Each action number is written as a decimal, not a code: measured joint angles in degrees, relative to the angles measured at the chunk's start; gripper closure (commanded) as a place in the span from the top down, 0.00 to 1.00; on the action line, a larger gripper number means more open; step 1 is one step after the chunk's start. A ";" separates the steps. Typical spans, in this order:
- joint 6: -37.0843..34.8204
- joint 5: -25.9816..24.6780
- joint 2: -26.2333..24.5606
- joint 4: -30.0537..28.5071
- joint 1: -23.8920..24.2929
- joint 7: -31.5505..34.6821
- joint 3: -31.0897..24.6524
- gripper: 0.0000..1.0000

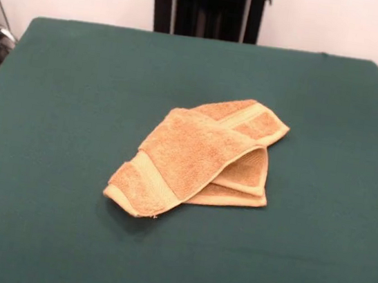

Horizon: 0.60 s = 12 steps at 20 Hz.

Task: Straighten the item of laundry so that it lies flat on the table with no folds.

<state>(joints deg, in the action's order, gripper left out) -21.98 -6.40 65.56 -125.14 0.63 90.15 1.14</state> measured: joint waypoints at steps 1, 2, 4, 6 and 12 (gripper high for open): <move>-1.15 -0.02 0.12 -0.01 -0.05 0.00 0.15 0.00; -2.30 -0.04 0.19 -0.01 -0.10 0.00 0.32 0.00; -4.38 -0.05 0.22 -0.01 -0.13 0.00 0.64 0.00; -5.91 -0.06 0.23 -0.01 -0.14 0.00 0.91 0.00; -6.78 0.17 0.38 -0.01 -0.08 0.00 1.02 0.00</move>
<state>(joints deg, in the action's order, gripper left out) -28.76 -6.23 65.94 -125.15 0.55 90.15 2.16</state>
